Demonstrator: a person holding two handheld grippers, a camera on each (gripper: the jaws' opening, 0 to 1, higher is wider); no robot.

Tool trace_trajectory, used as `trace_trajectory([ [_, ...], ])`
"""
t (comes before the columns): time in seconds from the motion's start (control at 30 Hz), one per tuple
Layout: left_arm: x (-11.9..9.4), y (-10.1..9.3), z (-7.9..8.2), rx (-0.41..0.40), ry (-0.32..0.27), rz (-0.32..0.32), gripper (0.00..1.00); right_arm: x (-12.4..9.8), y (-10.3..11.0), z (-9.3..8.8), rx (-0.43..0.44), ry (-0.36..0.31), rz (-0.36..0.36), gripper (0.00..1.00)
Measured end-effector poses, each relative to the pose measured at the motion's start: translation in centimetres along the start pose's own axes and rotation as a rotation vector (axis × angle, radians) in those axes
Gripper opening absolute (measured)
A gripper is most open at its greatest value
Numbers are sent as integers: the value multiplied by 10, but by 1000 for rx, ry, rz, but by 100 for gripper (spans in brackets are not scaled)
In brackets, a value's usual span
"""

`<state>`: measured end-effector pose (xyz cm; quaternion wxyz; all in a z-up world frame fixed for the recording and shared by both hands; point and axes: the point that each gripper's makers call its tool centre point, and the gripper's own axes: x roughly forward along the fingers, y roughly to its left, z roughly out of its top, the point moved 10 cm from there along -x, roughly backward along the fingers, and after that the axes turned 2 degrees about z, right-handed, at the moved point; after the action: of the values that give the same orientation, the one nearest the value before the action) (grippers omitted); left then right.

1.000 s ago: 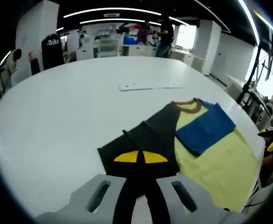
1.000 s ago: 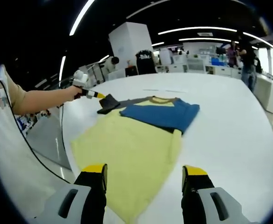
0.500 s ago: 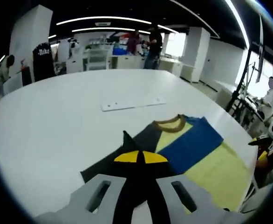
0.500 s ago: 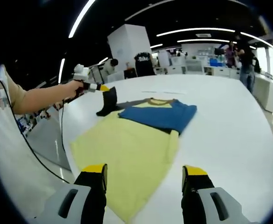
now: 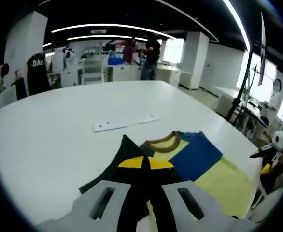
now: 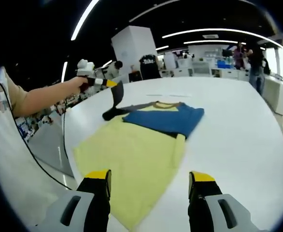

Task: Fold the garment on the visible template until the final outline fits inside the template.

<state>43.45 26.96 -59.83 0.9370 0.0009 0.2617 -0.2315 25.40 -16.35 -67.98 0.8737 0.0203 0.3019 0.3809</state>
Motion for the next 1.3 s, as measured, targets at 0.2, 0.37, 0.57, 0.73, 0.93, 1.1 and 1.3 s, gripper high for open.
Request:
trace_trajectory([
  [0.2,8,-19,13,25,-18,-48,0,-3,-1,0,0,-7,-2,63],
  [0.37,15,-32,23,38,-32,-79,0,-5,-1,-1,3,-8,-6,63],
  [0.57,22,-50,36,48,-51,-119,0,-8,-2,-3,6,-9,-10,63],
  [0.73,29,-59,43,58,-56,-137,0,-10,-1,-5,9,-11,-12,63],
  [0.93,34,-73,53,75,-63,-163,0,-11,-1,-8,15,-14,-14,63],
  [1.1,40,-82,62,86,-73,-181,0,-12,-1,-9,17,-15,-13,63],
  [1.3,47,-94,69,101,-76,-202,0,-12,-2,-11,21,-15,-14,63],
])
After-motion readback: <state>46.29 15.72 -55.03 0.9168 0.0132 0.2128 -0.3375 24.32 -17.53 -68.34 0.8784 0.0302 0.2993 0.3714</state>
